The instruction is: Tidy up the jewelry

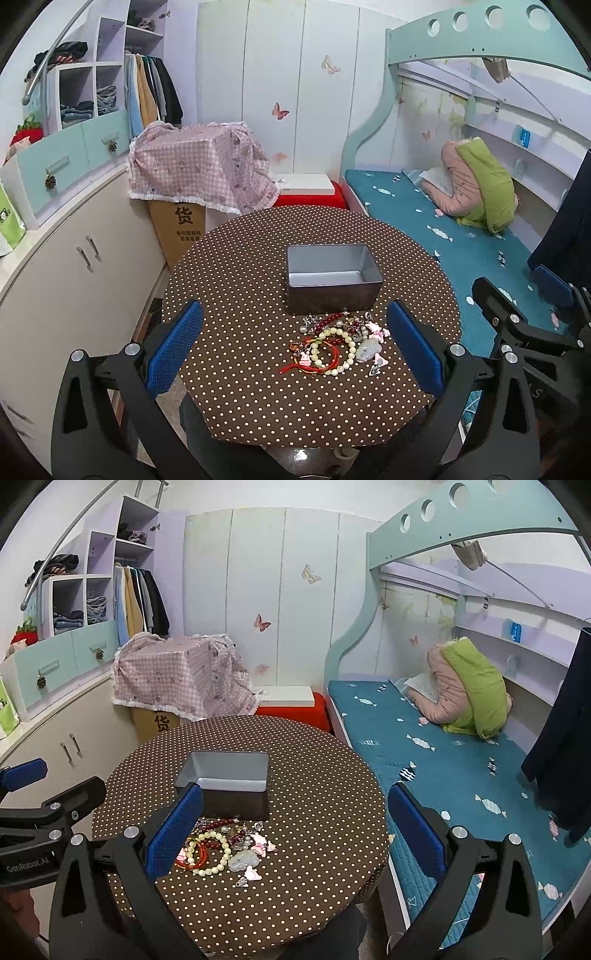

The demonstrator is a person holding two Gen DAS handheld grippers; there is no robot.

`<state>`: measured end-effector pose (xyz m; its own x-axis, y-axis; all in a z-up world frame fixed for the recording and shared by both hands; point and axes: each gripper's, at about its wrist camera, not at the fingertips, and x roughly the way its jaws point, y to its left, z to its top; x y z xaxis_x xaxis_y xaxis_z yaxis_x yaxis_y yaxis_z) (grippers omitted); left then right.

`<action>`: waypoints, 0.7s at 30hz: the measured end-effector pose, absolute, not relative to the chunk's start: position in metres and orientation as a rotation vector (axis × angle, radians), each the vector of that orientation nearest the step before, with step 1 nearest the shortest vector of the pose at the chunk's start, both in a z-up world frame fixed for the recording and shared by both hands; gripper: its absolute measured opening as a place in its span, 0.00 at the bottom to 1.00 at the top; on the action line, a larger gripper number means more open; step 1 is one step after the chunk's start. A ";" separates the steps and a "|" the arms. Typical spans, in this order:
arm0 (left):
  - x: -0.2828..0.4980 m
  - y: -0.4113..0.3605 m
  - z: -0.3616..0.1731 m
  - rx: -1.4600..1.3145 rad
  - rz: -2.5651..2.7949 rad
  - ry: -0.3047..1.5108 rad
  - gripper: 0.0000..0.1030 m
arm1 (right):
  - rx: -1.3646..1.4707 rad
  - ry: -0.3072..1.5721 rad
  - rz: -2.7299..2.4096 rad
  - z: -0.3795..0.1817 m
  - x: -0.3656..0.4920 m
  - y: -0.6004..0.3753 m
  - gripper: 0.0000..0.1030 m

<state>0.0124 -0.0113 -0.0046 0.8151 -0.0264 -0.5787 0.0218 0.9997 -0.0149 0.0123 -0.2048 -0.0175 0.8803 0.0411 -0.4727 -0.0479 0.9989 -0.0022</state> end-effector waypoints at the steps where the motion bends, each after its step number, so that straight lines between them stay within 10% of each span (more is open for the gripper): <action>1: 0.012 -0.012 -0.005 -0.007 -0.023 0.616 0.95 | -0.012 0.493 0.047 -0.018 0.012 -0.206 0.94; 21: 0.011 -0.023 -0.004 0.013 -0.028 0.616 0.95 | 0.038 0.525 0.080 -0.026 0.018 -0.223 0.94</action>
<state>0.0114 -0.0232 -0.0044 0.8159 -0.0221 -0.5778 0.0296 0.9996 0.0036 0.0177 -0.2227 -0.0256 0.8621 0.0857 -0.4994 -0.0660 0.9962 0.0570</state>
